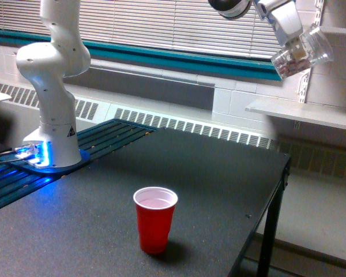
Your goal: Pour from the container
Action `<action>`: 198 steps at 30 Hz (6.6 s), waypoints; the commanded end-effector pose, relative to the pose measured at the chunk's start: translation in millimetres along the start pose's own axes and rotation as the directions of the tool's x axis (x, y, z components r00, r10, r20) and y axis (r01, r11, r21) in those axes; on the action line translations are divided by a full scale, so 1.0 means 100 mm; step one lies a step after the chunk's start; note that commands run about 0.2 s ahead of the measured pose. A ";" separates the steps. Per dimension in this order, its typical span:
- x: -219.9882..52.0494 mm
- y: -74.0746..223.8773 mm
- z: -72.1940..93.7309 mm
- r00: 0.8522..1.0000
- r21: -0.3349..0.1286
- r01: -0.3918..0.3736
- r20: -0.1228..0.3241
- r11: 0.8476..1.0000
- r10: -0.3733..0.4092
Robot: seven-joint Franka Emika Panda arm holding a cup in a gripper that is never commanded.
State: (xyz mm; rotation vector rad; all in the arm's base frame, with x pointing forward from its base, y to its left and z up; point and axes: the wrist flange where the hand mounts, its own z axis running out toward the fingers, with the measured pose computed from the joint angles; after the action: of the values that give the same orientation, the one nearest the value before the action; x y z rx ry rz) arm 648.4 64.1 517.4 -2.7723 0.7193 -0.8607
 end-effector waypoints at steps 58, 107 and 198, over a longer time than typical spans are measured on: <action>0.09 2.90 0.48 1.000 -0.253 -0.009 -0.007 0.967 0.008; -1.14 4.23 0.54 0.983 -0.410 0.109 0.181 0.906 -0.036; -1.10 3.90 0.71 0.886 -0.542 0.433 0.405 0.721 -0.227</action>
State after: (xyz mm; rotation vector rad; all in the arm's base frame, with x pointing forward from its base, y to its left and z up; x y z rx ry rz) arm 451.0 -224.6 298.1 -3.5919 0.5106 -0.2050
